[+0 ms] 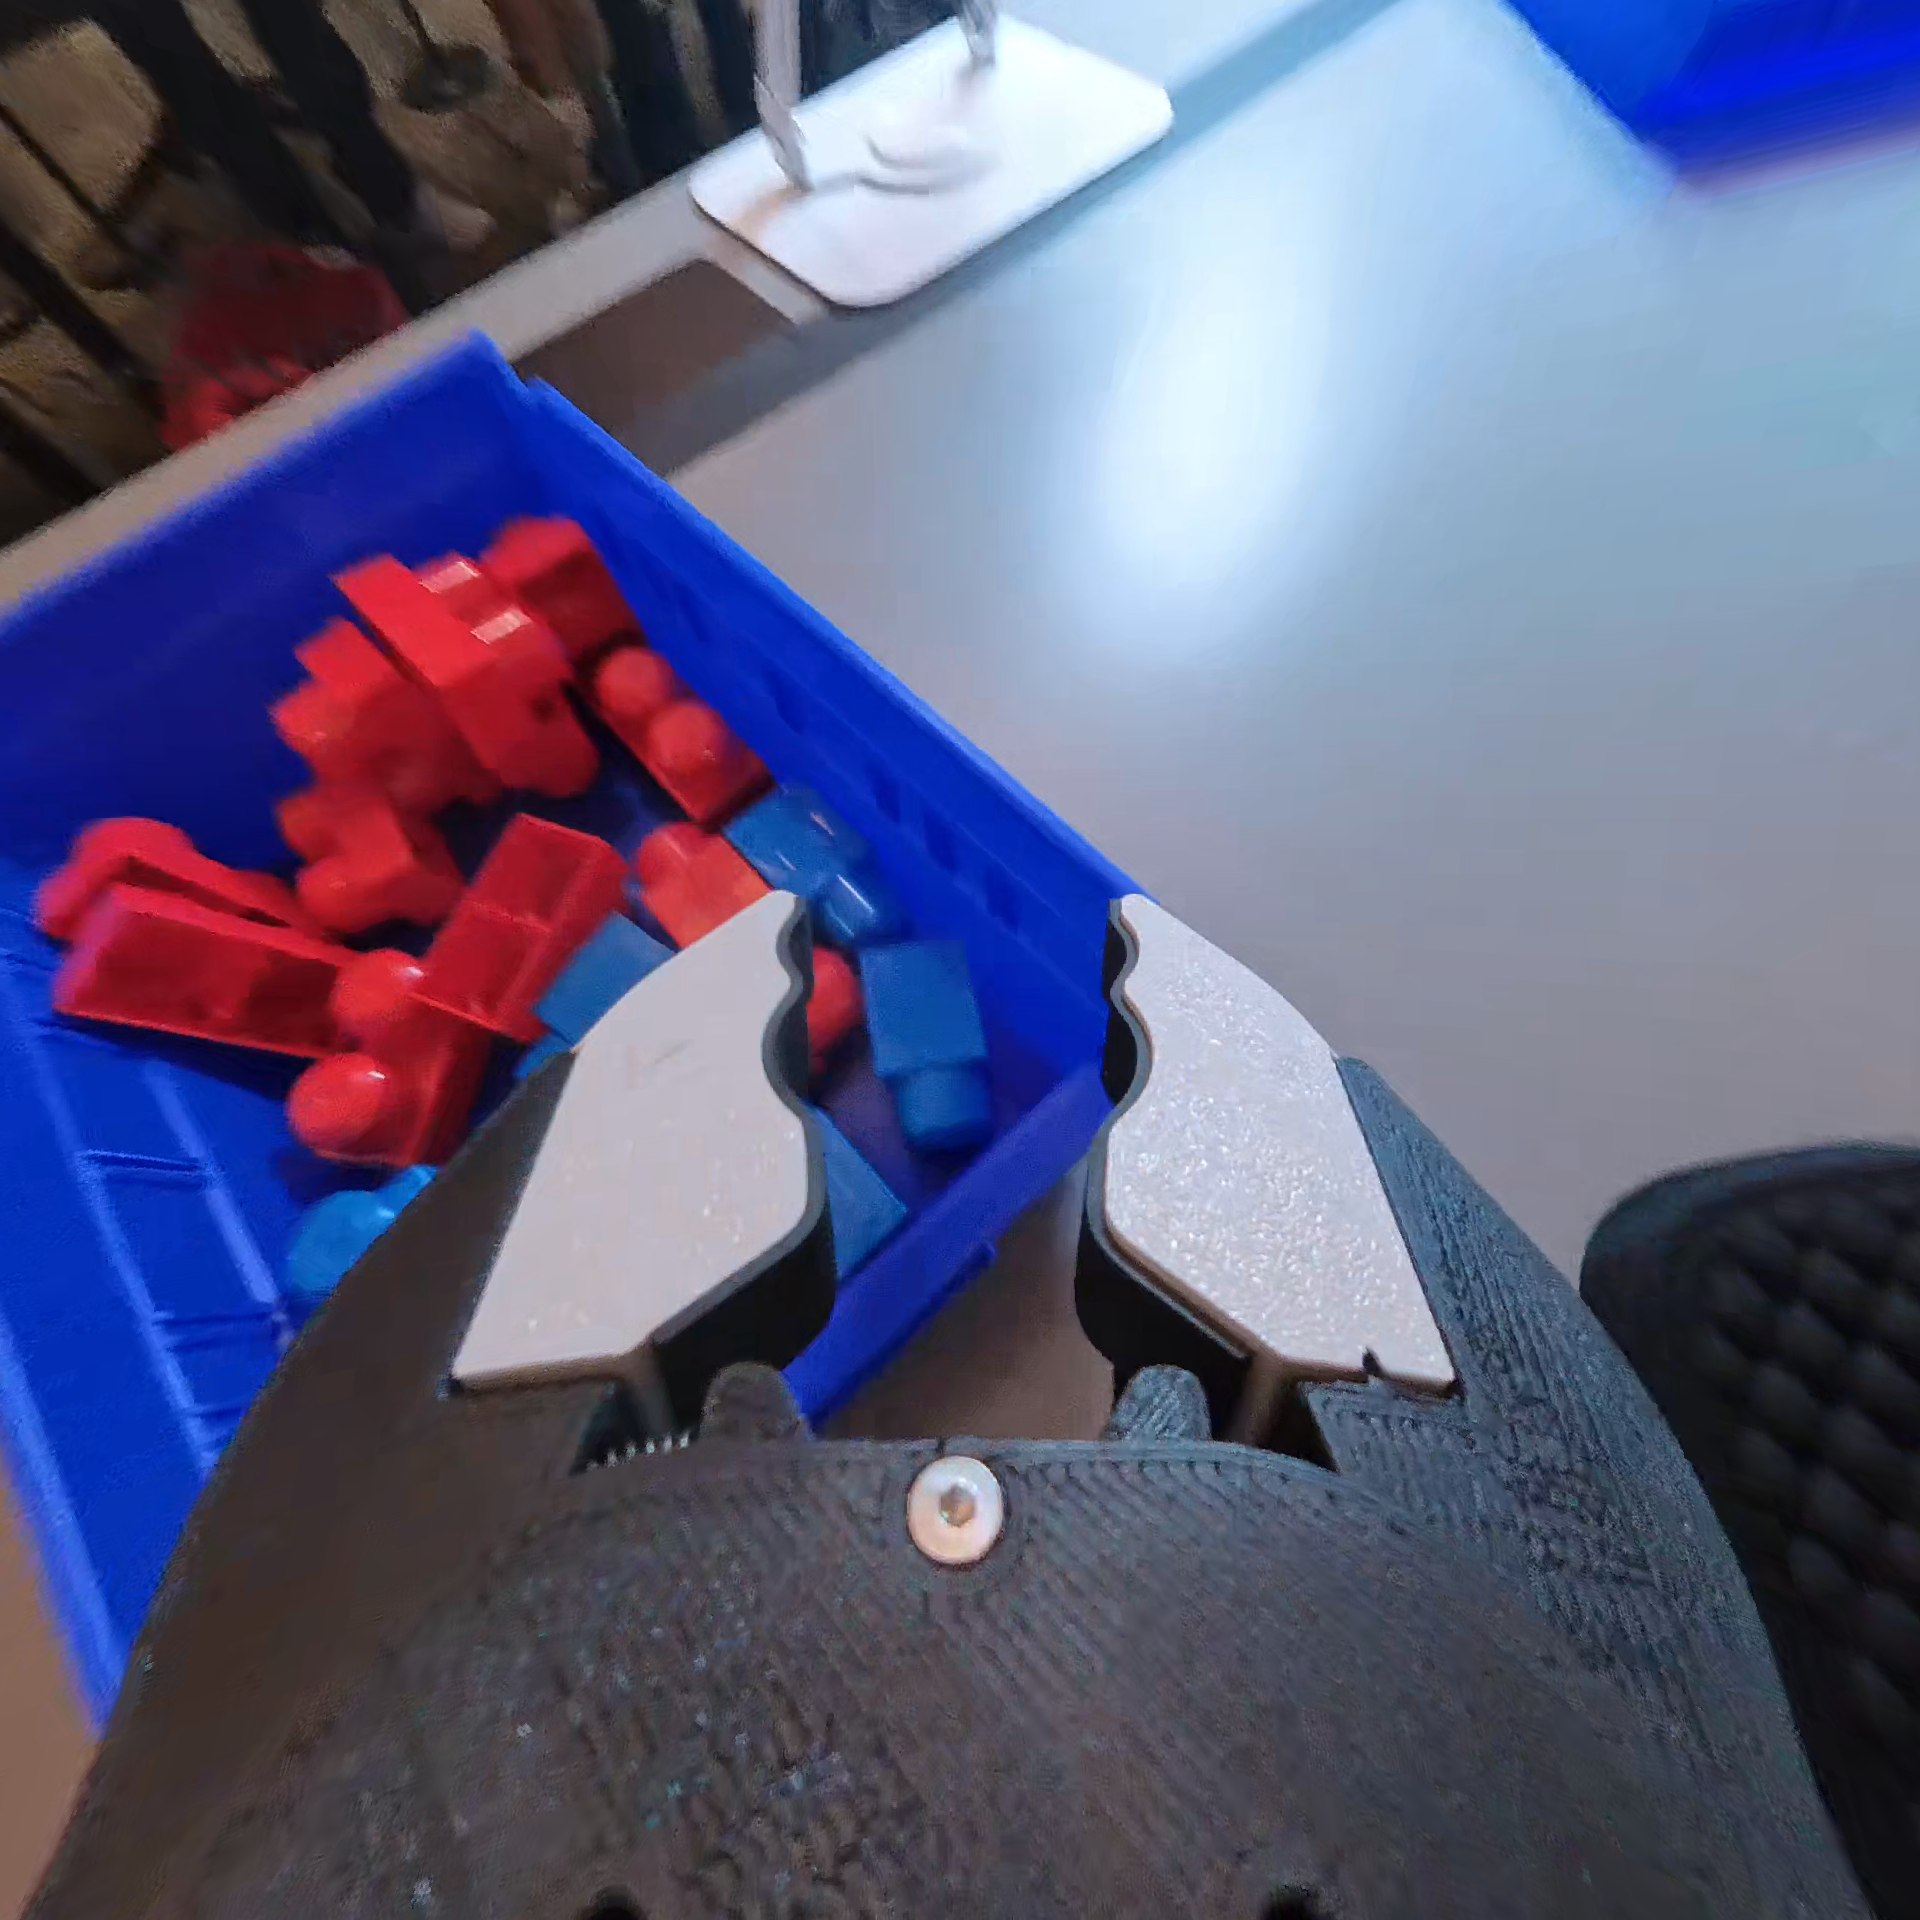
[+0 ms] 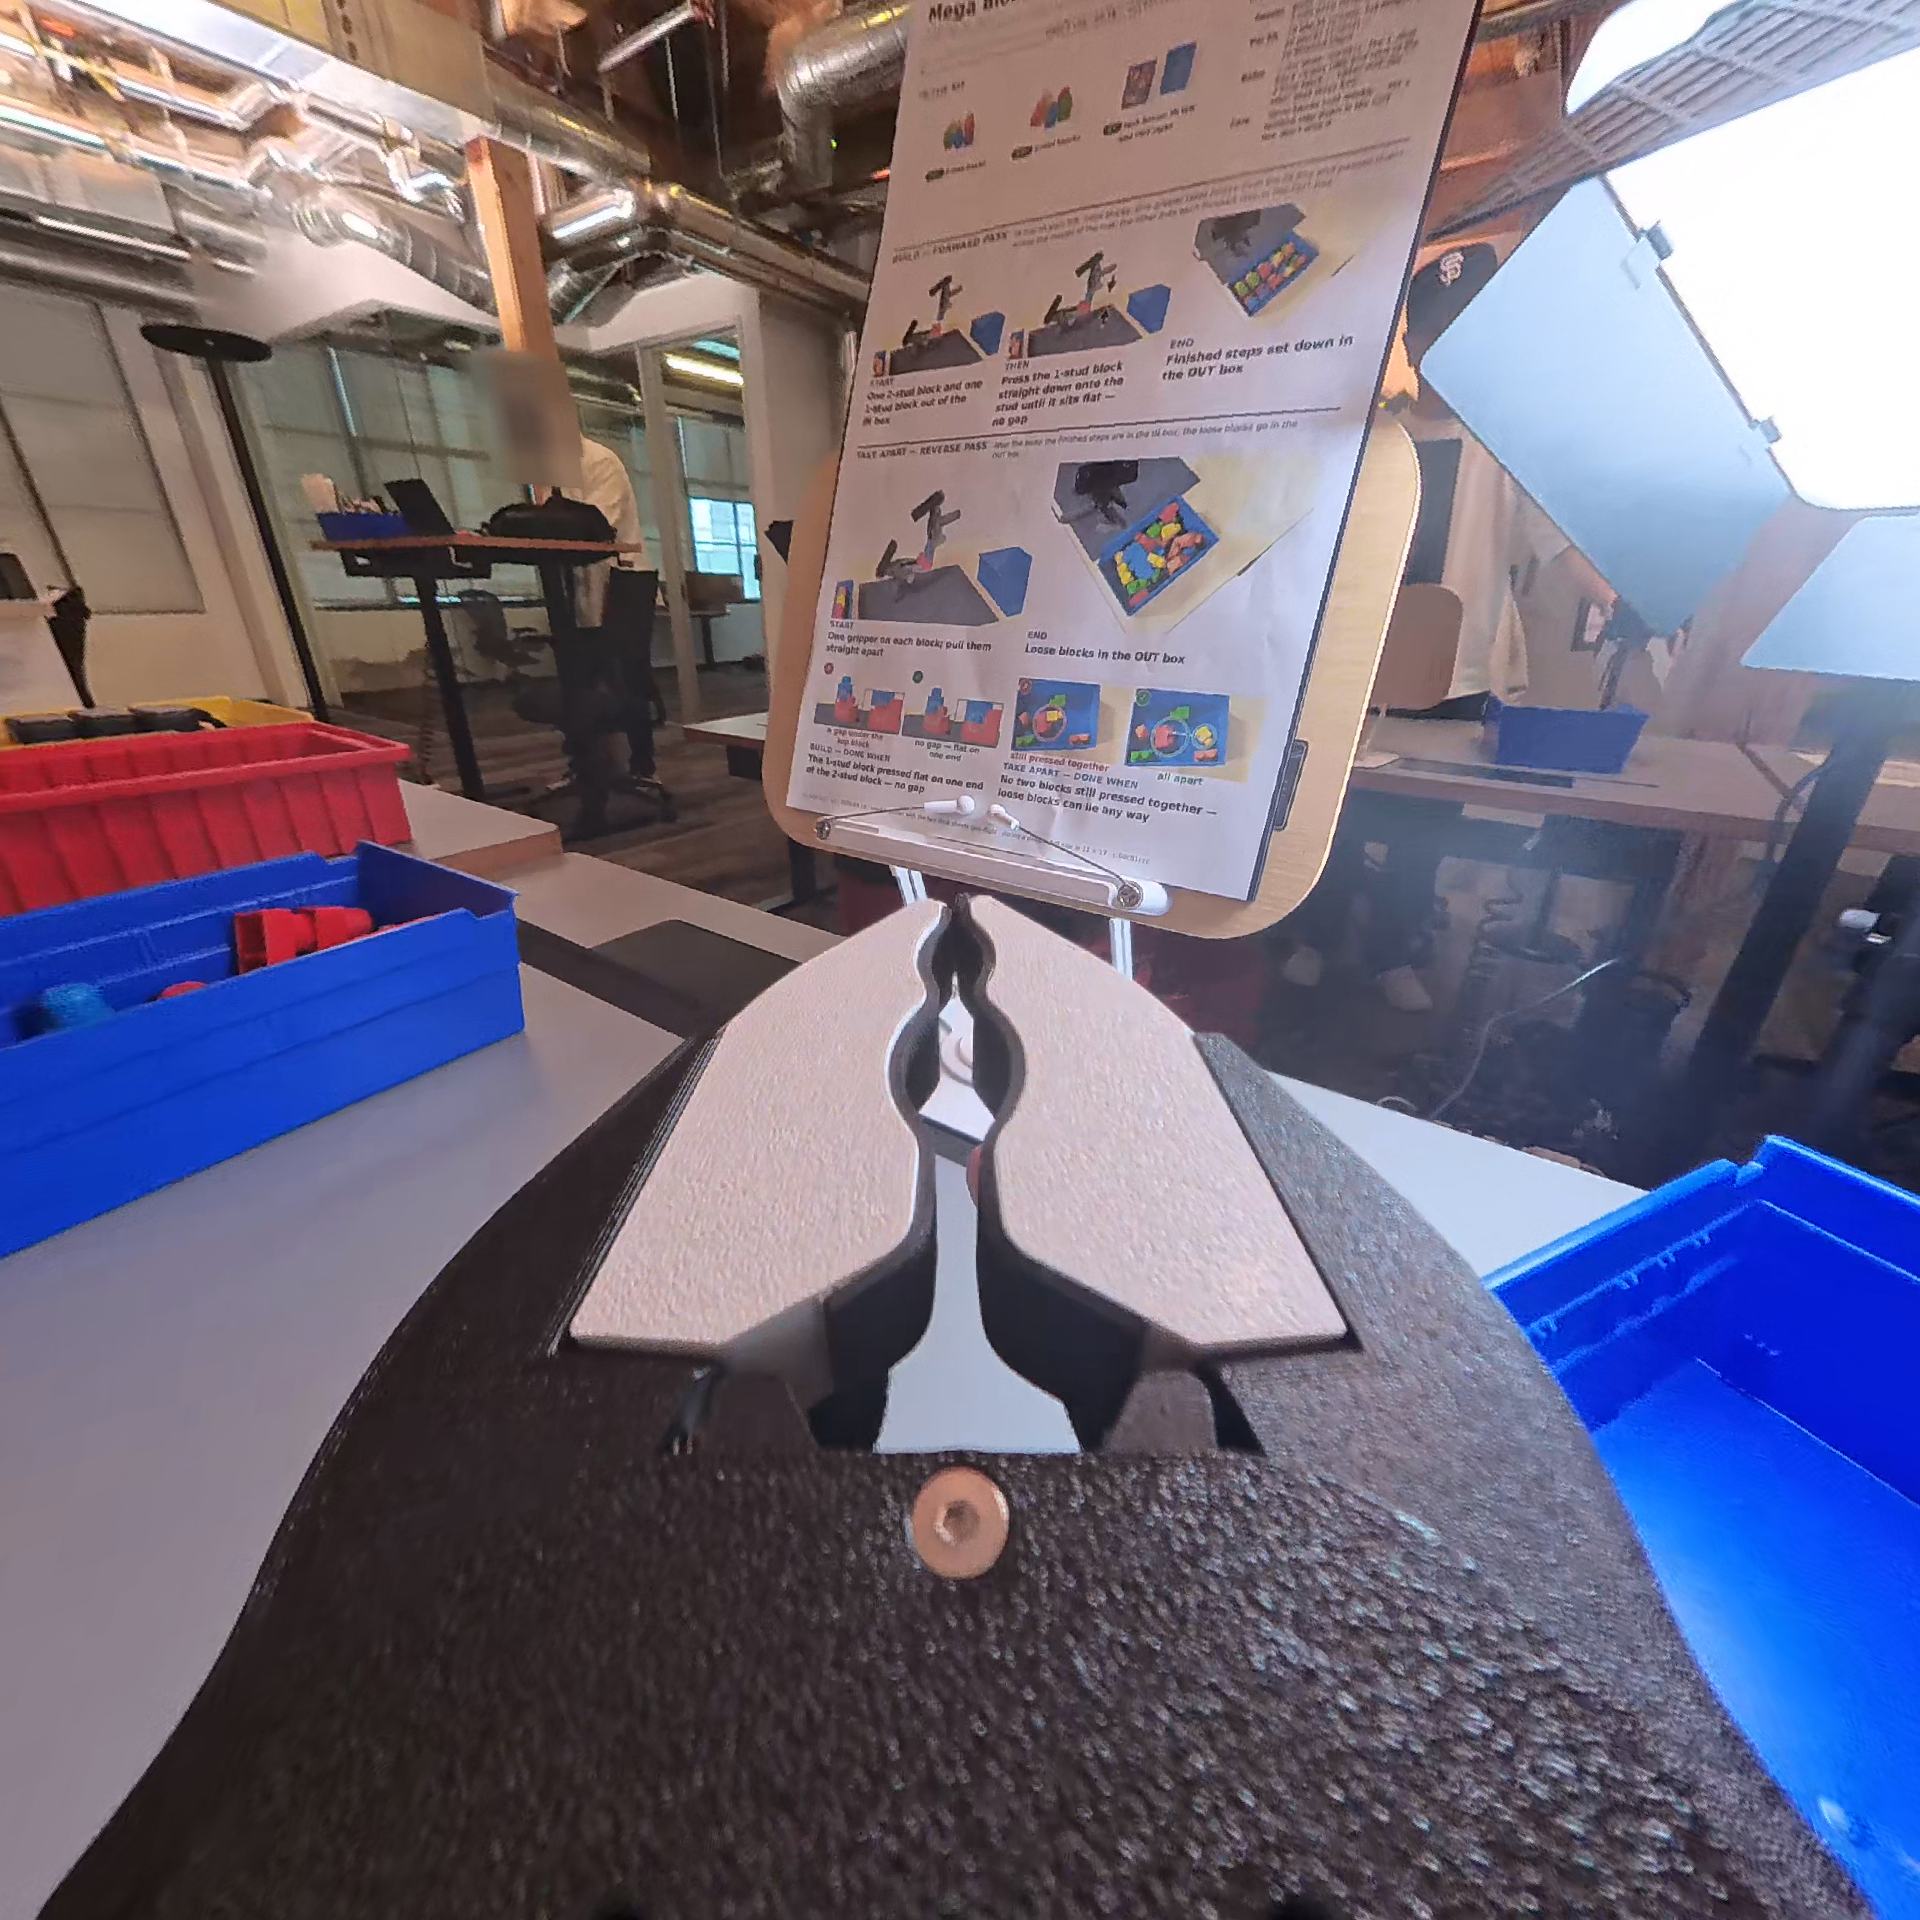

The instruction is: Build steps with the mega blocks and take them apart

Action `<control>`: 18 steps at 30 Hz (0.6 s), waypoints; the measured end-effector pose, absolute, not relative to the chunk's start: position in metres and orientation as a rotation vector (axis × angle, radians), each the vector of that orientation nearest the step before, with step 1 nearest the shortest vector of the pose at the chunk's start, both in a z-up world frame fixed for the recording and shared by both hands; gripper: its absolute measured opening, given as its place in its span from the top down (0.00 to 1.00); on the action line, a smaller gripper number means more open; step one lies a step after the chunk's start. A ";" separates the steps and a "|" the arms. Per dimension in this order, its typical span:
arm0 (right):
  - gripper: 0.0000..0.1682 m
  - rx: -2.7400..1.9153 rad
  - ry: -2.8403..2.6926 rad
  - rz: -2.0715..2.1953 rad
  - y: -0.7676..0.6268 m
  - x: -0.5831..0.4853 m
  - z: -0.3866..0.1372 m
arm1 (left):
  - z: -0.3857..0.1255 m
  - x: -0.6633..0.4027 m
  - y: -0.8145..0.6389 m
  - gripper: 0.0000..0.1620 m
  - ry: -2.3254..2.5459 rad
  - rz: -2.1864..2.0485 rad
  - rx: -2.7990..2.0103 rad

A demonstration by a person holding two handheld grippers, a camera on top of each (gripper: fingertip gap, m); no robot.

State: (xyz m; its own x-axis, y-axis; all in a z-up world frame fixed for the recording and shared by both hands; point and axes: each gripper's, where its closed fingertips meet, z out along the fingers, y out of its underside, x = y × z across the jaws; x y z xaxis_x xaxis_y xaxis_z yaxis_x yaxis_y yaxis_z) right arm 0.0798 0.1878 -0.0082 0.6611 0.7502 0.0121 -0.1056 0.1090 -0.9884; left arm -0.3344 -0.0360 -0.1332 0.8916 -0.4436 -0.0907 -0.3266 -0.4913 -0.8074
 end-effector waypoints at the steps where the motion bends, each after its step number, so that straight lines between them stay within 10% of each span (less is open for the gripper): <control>1: 1.00 -1.326 -0.608 0.690 0.189 0.079 -0.010 | -0.147 -0.331 -0.042 0.64 0.597 -0.141 -2.155; 18: 1.00 -1.381 -0.573 0.718 0.198 0.087 -0.024 | -0.193 -0.279 0.032 0.74 0.772 0.212 -2.200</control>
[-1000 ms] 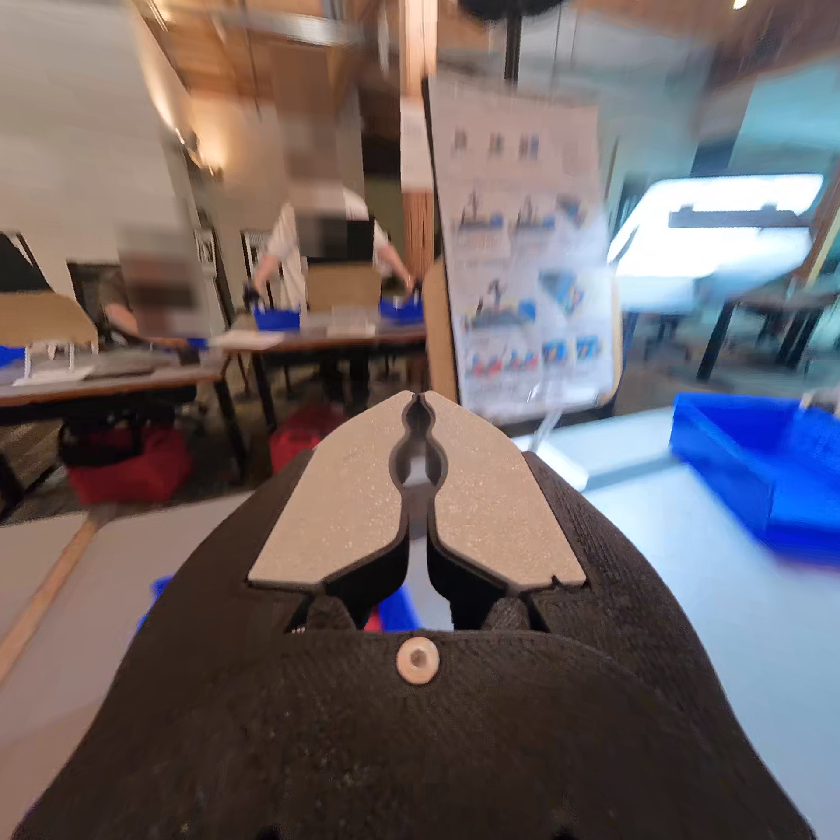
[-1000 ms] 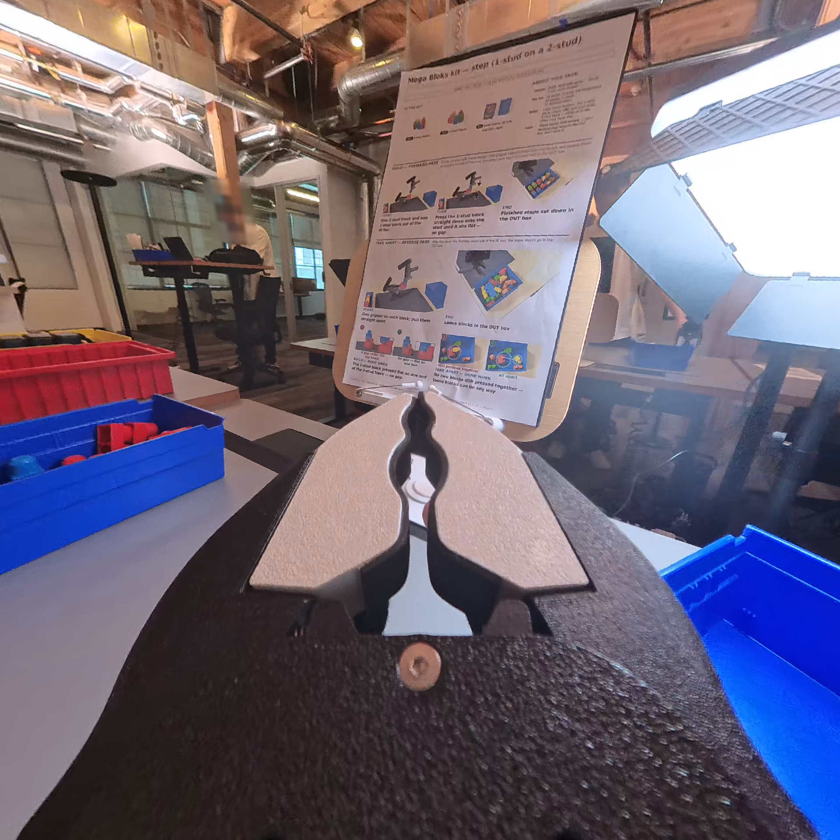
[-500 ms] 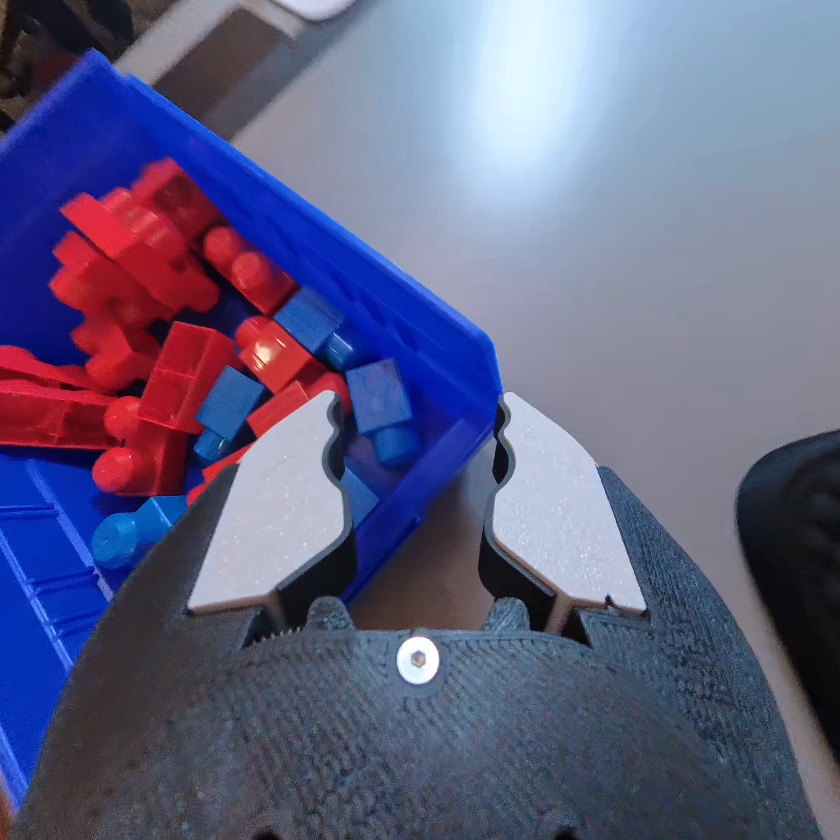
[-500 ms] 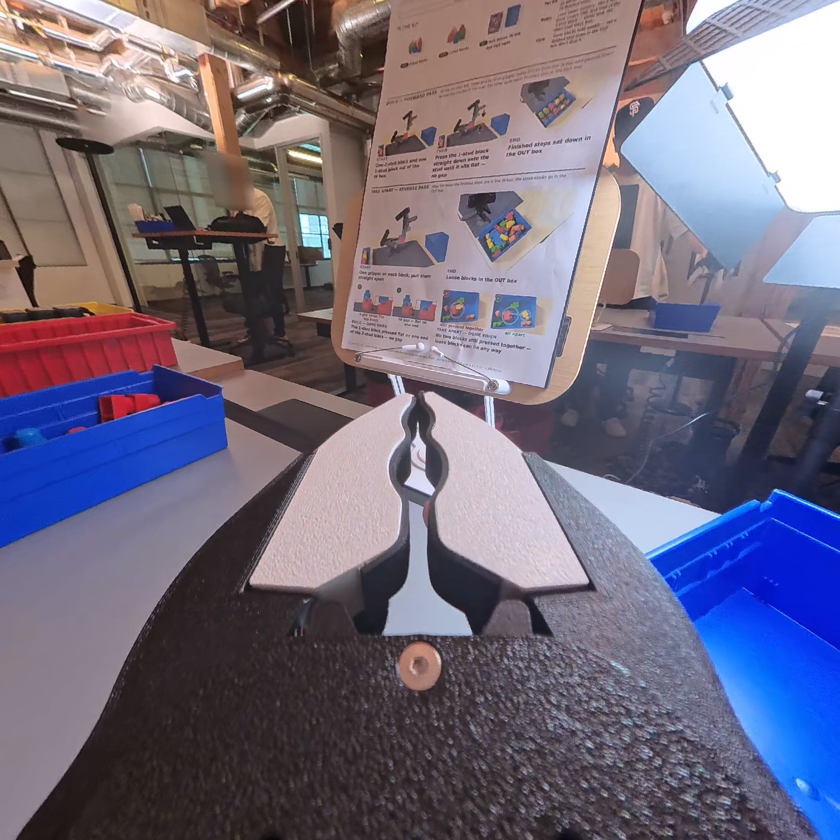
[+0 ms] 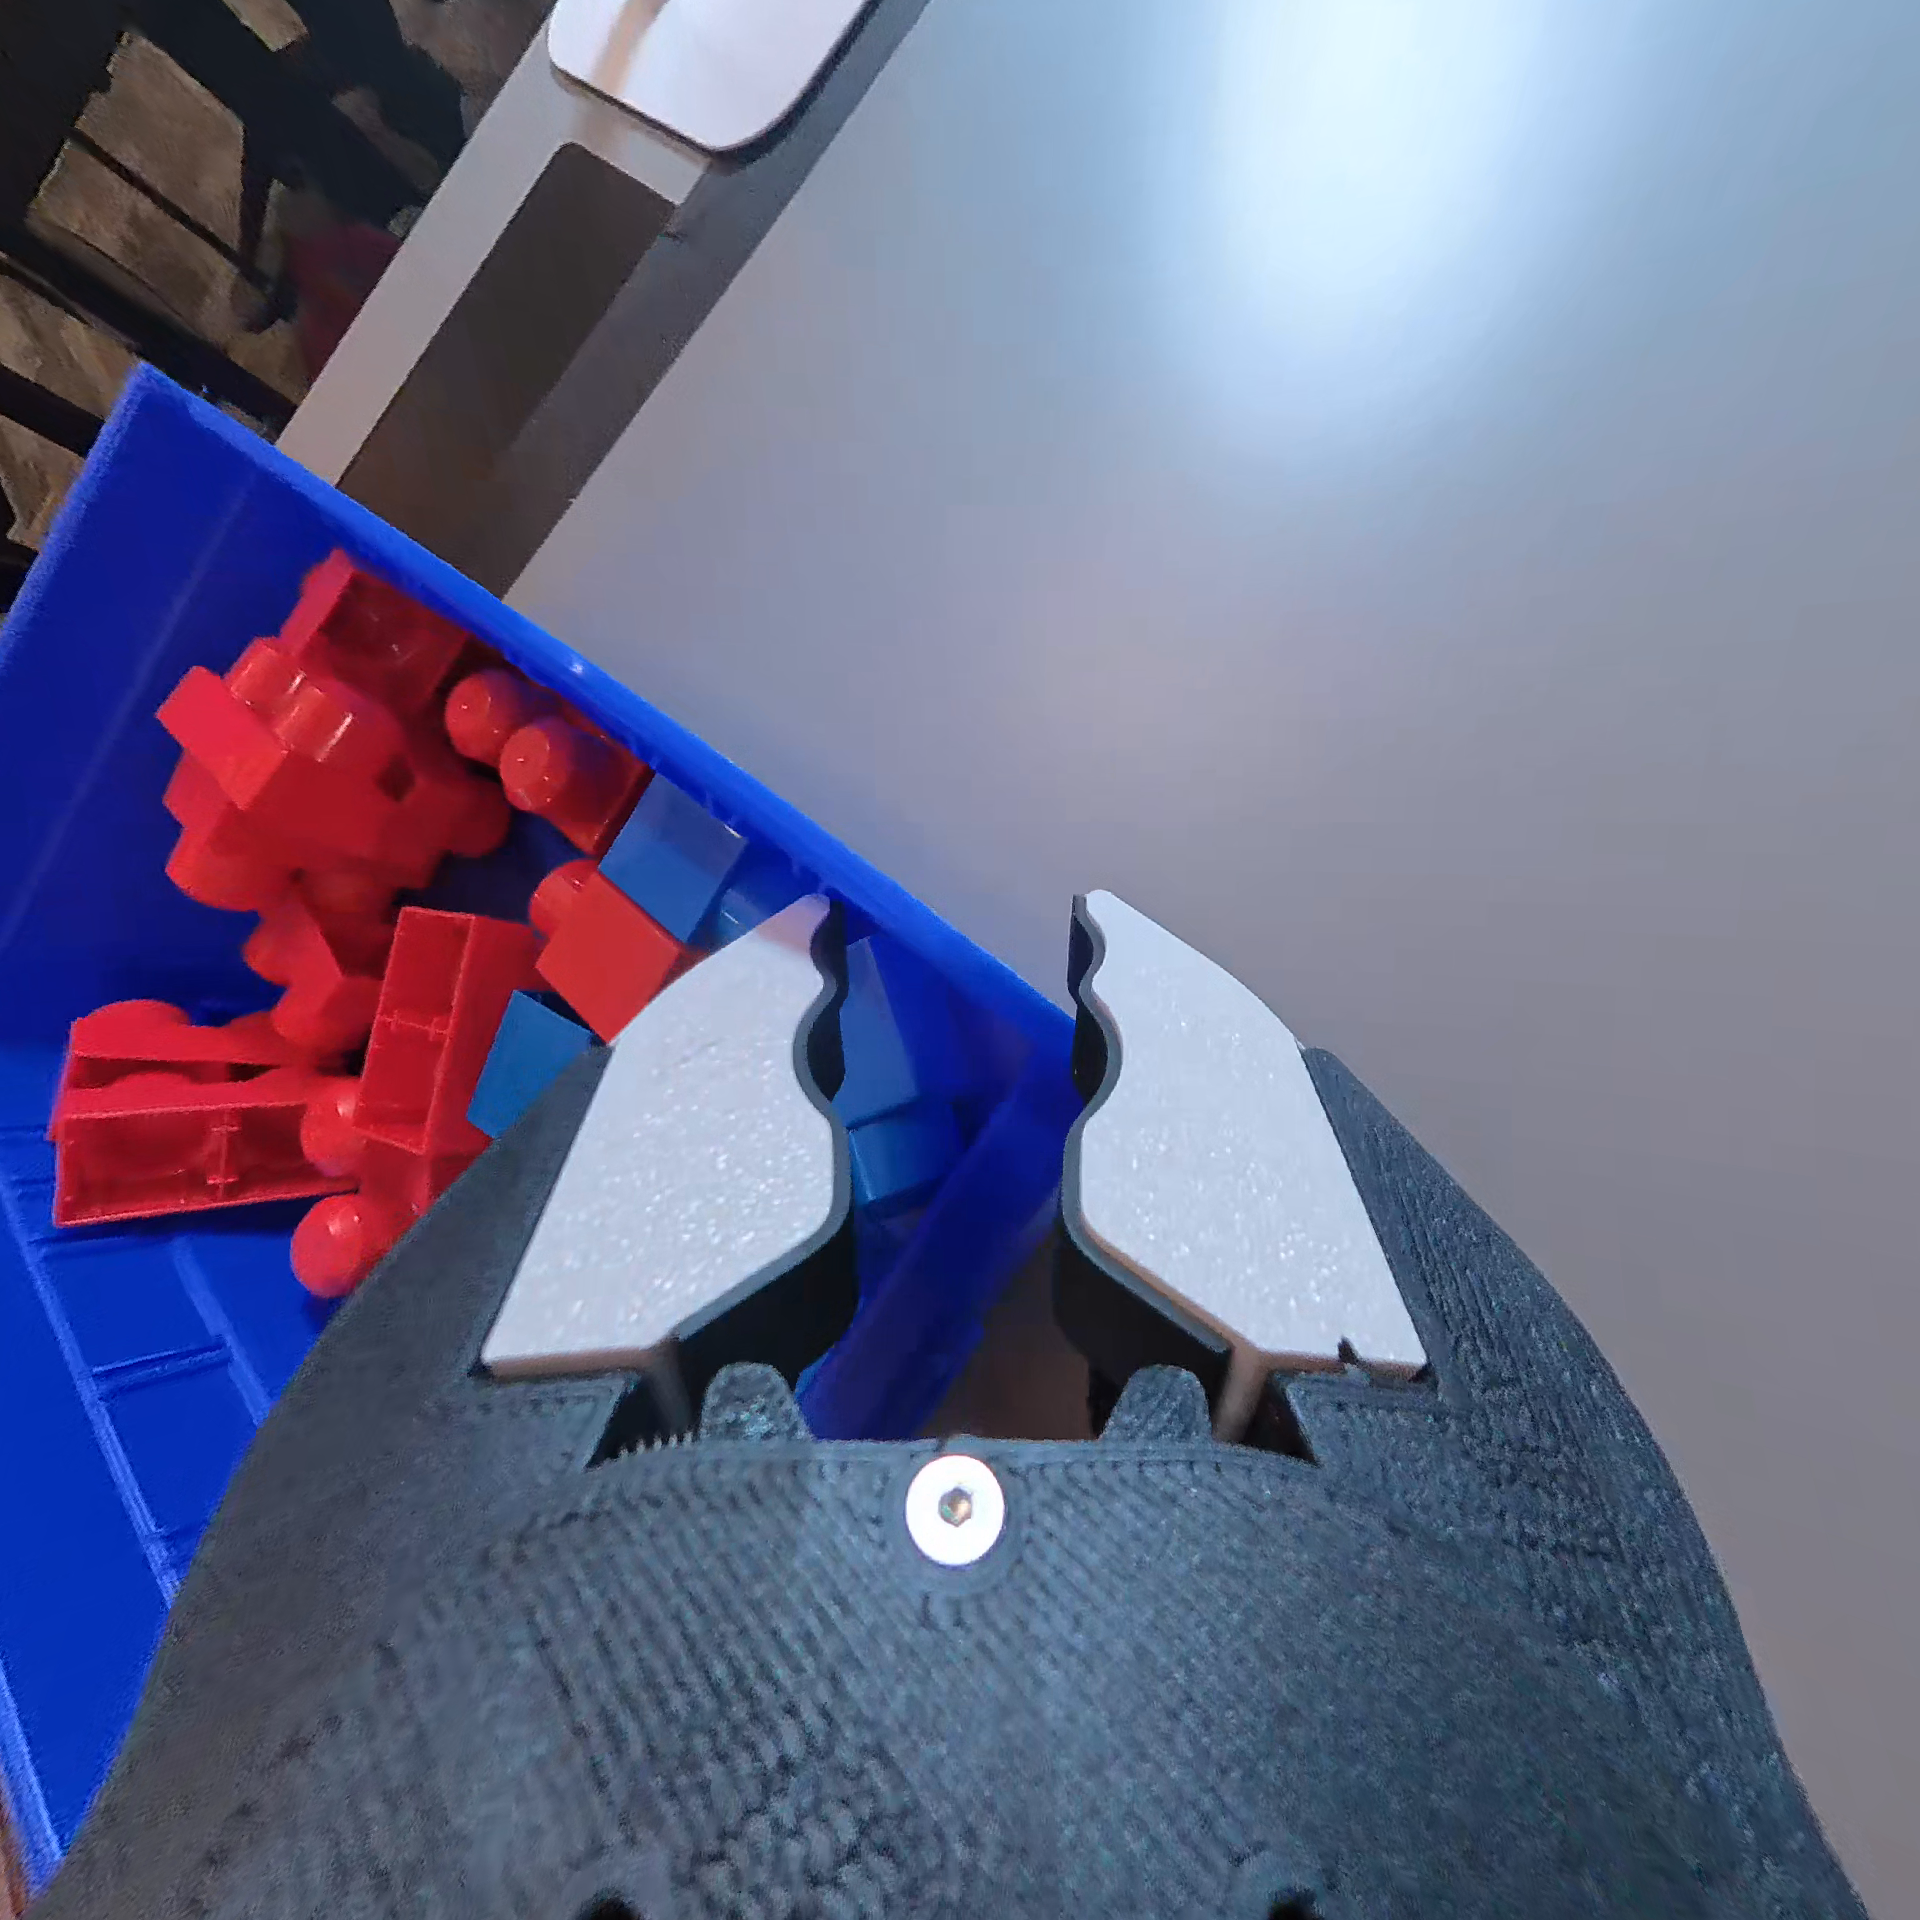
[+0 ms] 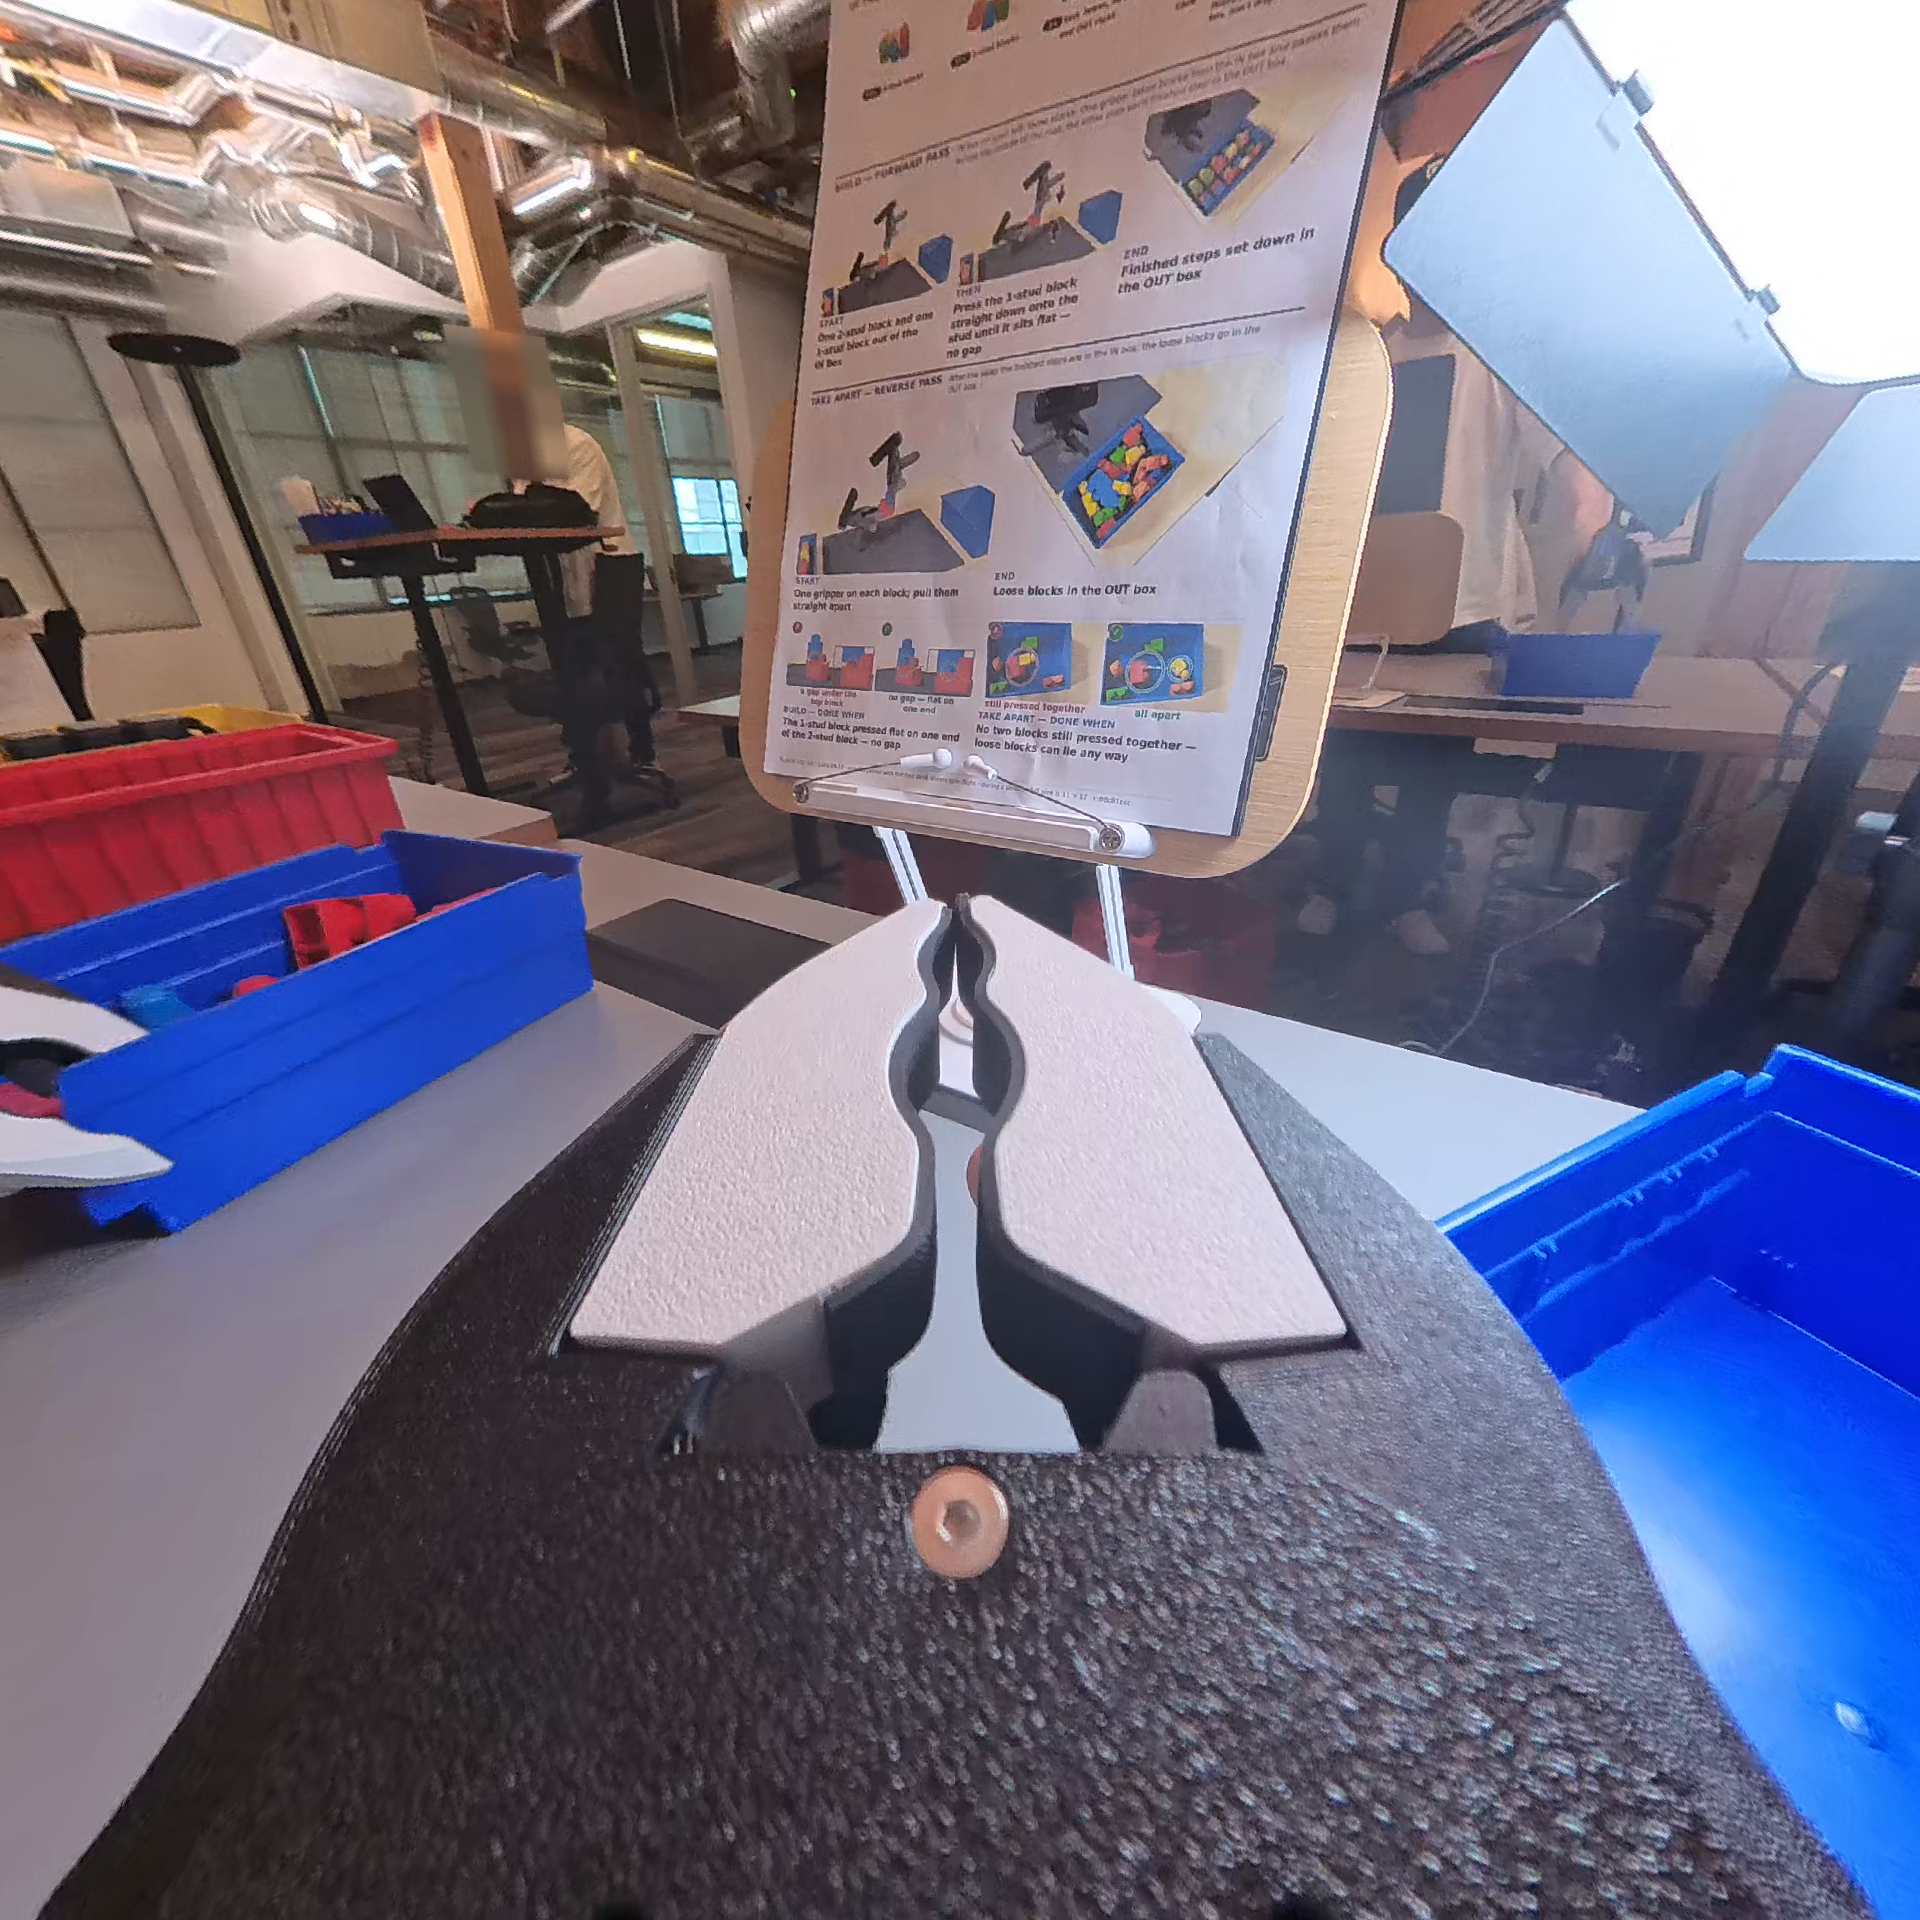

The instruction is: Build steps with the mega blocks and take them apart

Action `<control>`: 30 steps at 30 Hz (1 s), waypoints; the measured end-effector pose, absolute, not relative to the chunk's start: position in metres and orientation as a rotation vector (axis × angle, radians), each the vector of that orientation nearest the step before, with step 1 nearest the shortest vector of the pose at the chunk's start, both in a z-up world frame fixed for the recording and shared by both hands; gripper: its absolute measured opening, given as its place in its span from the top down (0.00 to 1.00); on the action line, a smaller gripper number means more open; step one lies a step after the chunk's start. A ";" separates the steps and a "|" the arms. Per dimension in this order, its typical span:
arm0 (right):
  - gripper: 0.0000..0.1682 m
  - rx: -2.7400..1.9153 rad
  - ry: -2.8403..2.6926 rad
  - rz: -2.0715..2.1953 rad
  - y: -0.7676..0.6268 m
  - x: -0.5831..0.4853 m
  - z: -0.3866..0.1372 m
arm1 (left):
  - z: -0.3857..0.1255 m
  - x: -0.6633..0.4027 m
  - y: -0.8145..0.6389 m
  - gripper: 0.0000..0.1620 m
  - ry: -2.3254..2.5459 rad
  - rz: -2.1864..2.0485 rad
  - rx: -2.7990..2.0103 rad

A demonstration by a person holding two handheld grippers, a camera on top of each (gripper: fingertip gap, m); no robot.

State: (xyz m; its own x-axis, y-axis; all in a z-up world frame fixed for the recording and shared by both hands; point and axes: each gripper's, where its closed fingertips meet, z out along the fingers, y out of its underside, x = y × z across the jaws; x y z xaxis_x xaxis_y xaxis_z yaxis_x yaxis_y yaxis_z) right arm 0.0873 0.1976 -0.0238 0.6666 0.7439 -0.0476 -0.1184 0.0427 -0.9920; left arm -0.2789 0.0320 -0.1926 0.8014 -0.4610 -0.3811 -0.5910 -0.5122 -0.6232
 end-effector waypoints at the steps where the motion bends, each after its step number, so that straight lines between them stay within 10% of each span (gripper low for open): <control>1: 1.00 -1.384 -0.576 0.717 0.198 0.087 -0.025 | -0.192 -0.277 0.038 0.74 0.747 0.217 -2.206; 30: 1.00 -1.460 -0.619 0.766 0.205 0.070 -0.050 | -0.224 -0.261 0.063 0.81 1.078 0.404 -2.229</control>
State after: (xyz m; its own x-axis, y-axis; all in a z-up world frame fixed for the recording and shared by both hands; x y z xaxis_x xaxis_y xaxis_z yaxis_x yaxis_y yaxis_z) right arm 0.0697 0.2049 -0.0504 0.6284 0.7734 -0.0837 -0.0808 -0.0421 -0.9958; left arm -0.2614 0.0630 -0.2236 0.6197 -0.5940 -0.5129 -0.7848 -0.4729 -0.4005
